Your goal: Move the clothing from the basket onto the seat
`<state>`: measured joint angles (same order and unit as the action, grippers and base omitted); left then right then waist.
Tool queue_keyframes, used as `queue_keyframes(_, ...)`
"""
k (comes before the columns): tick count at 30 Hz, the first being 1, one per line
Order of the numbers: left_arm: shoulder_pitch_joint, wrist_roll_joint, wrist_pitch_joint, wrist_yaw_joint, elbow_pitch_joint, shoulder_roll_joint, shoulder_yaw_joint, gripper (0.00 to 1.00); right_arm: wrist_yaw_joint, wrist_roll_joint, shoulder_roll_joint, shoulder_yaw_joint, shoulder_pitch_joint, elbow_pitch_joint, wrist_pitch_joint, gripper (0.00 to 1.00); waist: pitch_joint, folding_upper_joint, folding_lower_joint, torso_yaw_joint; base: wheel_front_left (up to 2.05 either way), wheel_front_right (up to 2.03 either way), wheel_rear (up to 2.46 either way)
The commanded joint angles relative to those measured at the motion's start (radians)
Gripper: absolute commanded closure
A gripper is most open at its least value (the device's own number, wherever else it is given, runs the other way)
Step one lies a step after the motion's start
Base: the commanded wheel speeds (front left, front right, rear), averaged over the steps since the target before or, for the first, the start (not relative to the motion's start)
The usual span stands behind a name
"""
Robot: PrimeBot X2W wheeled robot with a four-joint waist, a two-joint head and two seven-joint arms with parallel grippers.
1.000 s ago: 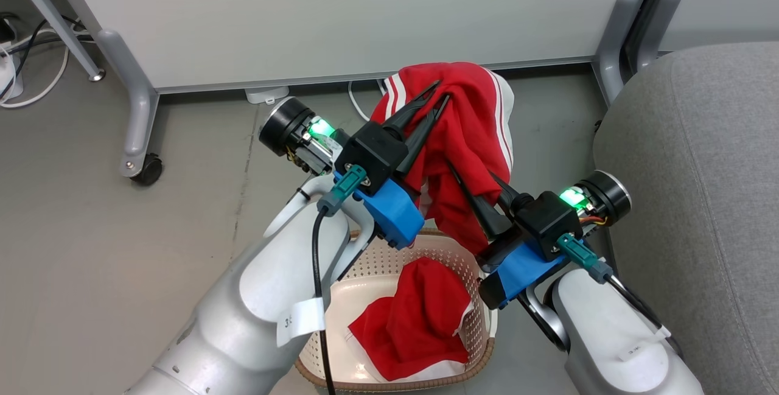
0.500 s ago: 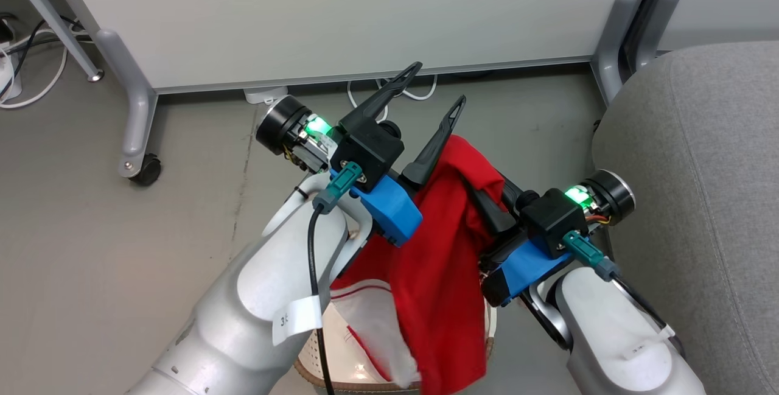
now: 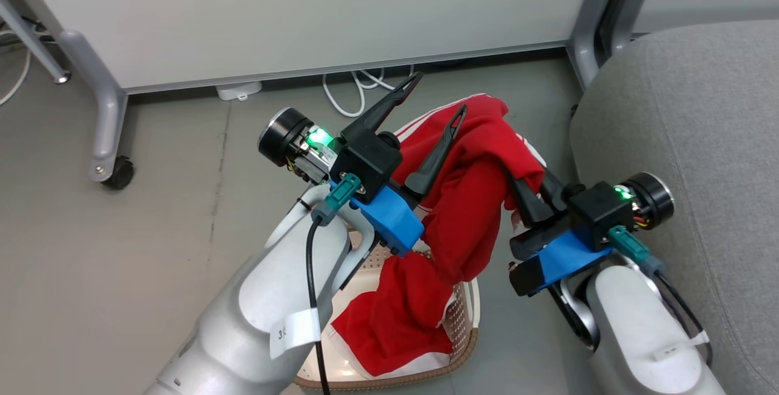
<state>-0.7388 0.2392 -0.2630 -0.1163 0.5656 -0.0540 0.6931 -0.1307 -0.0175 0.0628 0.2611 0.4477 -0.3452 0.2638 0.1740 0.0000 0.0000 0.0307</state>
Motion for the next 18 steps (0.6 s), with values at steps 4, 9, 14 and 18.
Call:
queue_keyframes(4, 0.021, 0.008, -0.003, -0.007, -0.014, 0.001, 0.011, 0.0, 0.0, -0.002, 0.008, -0.044, -0.024, 0.021, 0.001, 1.0, 0.017, 0.0, 0.0, -0.035, 0.0, 0.0, 0.0)
queue_keyframes(9, 0.044, 0.015, -0.003, -0.011, -0.037, 0.002, 0.02, 0.0, 0.0, -0.004, 0.019, -0.102, -0.048, 0.059, 0.001, 1.0, 0.044, 0.0, 0.0, -0.096, 0.0, 0.0, 0.0)
queue_keyframes(14, 0.062, 0.021, -0.003, -0.014, -0.051, 0.002, 0.04, 0.0, 0.0, -0.007, 0.026, -0.158, -0.077, 0.095, 0.001, 1.0, 0.066, 0.0, 0.0, -0.145, 0.0, 0.0, 0.0)
queue_keyframes(18, 0.066, 0.025, -0.003, -0.013, -0.052, 0.002, 0.061, 0.0, 0.0, -0.008, 0.033, -0.201, -0.102, 0.122, 0.001, 1.0, 0.084, 0.0, 0.0, -0.183, 0.0, 0.0, 0.0)
